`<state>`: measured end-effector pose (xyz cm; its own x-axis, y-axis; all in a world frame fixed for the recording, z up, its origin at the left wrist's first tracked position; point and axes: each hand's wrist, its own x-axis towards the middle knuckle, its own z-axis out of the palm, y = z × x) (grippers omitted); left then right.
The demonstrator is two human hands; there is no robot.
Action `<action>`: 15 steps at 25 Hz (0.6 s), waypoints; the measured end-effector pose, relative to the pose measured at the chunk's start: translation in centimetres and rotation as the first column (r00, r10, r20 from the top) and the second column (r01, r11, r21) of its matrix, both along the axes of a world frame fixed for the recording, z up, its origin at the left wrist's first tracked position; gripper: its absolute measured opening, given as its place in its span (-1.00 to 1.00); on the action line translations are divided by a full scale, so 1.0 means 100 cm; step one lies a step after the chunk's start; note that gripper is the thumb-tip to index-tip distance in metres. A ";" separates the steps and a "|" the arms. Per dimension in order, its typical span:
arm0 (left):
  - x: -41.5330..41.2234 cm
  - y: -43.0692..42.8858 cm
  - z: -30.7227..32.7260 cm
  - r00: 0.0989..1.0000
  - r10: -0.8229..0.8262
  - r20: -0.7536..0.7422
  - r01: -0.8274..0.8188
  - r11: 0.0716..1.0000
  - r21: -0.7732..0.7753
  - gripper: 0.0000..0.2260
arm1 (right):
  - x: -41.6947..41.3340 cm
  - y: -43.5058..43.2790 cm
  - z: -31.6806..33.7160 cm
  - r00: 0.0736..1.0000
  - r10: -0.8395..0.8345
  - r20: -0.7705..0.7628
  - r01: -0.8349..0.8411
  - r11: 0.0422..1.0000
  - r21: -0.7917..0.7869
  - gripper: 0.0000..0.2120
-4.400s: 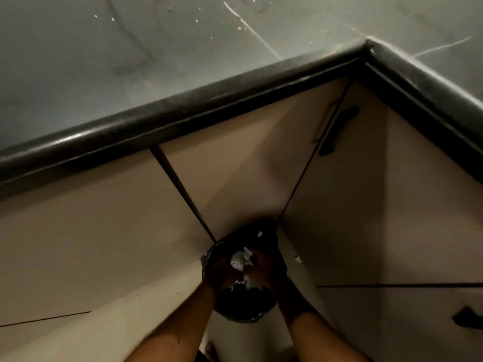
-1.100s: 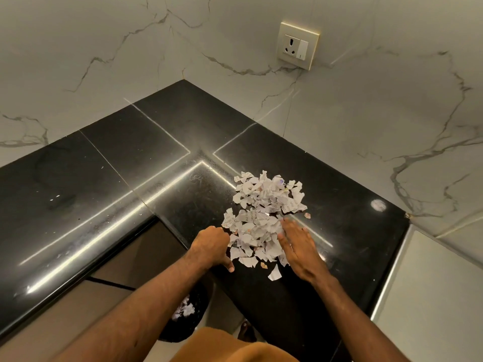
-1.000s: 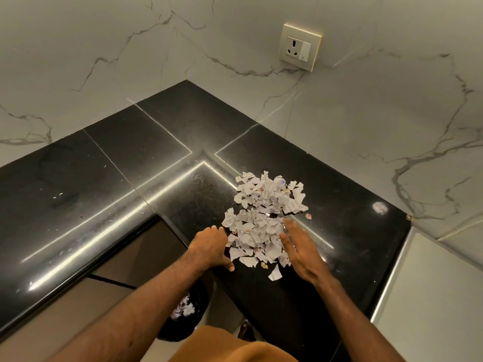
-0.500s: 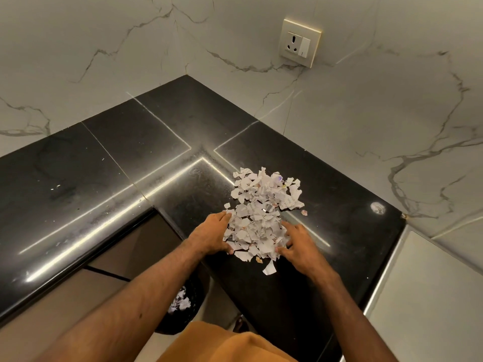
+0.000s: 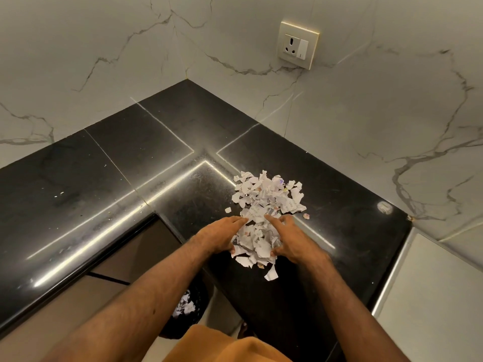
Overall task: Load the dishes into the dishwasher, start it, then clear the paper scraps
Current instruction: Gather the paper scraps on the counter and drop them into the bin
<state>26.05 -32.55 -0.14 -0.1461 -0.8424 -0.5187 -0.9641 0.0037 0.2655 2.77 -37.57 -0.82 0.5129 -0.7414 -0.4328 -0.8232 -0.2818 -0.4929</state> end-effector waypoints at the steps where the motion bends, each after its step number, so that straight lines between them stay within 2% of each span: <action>1: -0.003 -0.001 -0.001 1.000 -0.018 0.015 0.018 1.000 -0.014 -0.07 | 0.001 -0.001 -0.001 1.000 -0.004 -0.003 0.004 1.000 -0.006 0.05; 5: -0.004 -0.008 -0.004 0.987 -0.104 0.120 0.120 0.984 -0.133 0.05 | -0.003 -0.004 0.002 0.999 0.013 -0.040 -0.015 0.998 -0.054 0.08; 8: -0.008 -0.015 -0.007 0.982 -0.169 0.083 0.175 0.982 -0.069 0.05 | -0.001 -0.005 0.001 0.994 0.041 -0.098 -0.045 0.998 -0.046 0.11; 10: -0.013 -0.018 -0.009 0.985 -0.166 0.054 0.168 0.985 -0.030 0.00 | 0.003 -0.008 -0.001 0.993 0.054 -0.109 -0.059 0.997 -0.043 0.07; 15: -0.025 -0.017 -0.007 0.988 -0.147 0.039 0.150 0.985 -0.088 -0.30 | 0.007 -0.013 -0.006 0.992 0.078 -0.096 -0.084 0.995 -0.060 -0.13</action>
<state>23.54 -34.25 -0.85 -0.2576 -0.8562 -0.4478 -0.9591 0.1702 0.2262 3.51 -38.85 -1.40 0.5319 -0.7268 -0.4346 -0.8380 -0.3781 -0.3934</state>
